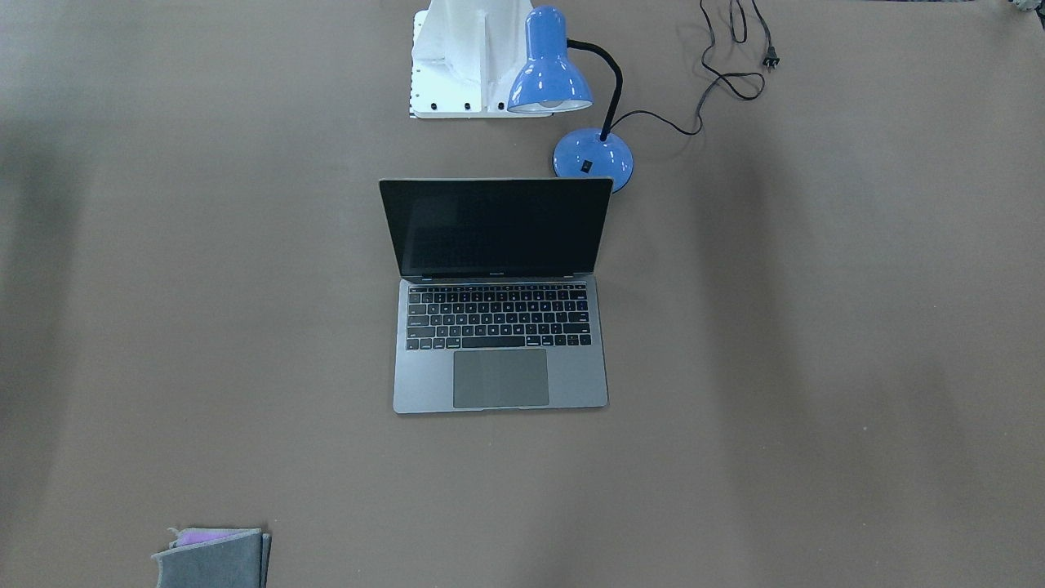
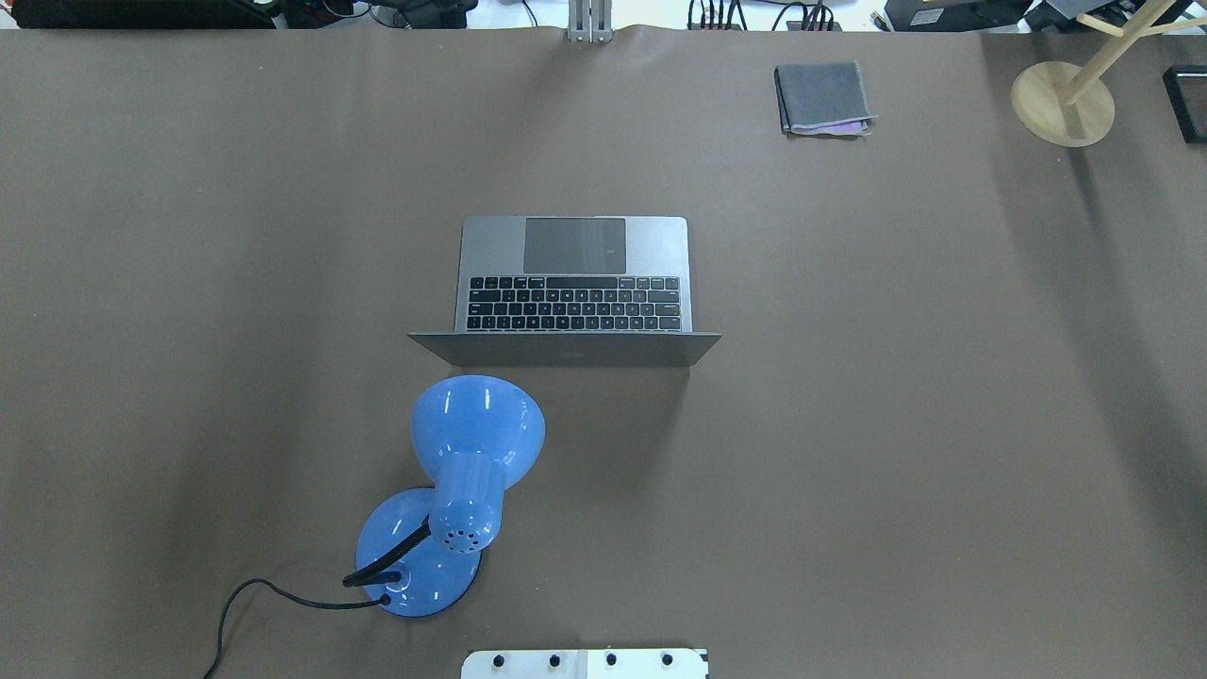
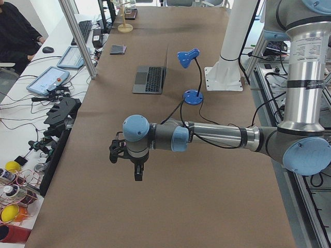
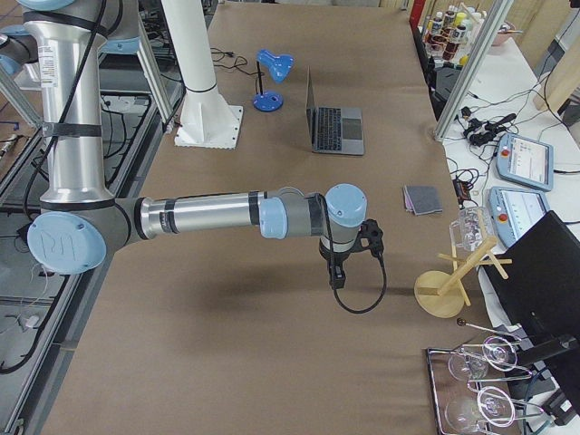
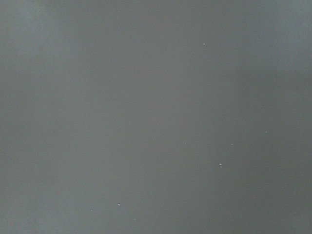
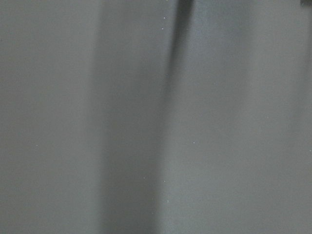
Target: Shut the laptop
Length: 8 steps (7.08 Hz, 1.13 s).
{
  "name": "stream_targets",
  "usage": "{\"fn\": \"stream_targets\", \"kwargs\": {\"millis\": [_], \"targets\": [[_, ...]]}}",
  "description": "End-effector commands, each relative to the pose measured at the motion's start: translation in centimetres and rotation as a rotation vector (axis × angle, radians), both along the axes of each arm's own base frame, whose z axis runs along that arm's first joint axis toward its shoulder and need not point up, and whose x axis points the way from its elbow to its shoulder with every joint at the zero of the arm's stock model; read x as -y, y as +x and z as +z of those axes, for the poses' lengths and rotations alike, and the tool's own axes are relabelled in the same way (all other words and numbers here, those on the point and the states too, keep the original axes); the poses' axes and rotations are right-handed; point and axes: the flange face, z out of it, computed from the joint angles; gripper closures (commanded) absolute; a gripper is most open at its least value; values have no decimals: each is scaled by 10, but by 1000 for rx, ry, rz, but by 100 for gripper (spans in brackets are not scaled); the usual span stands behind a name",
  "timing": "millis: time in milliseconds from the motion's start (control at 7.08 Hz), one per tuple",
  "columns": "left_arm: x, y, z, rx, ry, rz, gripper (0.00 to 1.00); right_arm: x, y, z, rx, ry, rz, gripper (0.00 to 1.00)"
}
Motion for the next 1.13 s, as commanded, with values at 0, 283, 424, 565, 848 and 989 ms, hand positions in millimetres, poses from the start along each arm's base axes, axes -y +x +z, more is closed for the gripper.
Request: {"fn": "stream_targets", "kwargs": {"millis": [0, 283, 424, 565, 848, 989], "targets": [[0, 0, -1, -1, 2, 1, 2, -1, 0, 1, -1, -3, 0, 0], [6, 1, -20, 0, 40, 2, 2, 0, 0, -14, -4, 28, -1, 0], [15, 4, -28, -4, 48, 4, 2, 9, -3, -22, -24, 53, -8, 0], [33, 13, -46, -9, 34, -26, 2, 25, -14, -44, -15, 90, -25, 0], [45, 63, -56, -14, 48, 48, 2, 49, -57, -80, 3, 84, -30, 0], [47, 80, -64, -21, 105, 79, 2, 60, -82, -102, 36, 31, 5, 0]]}}
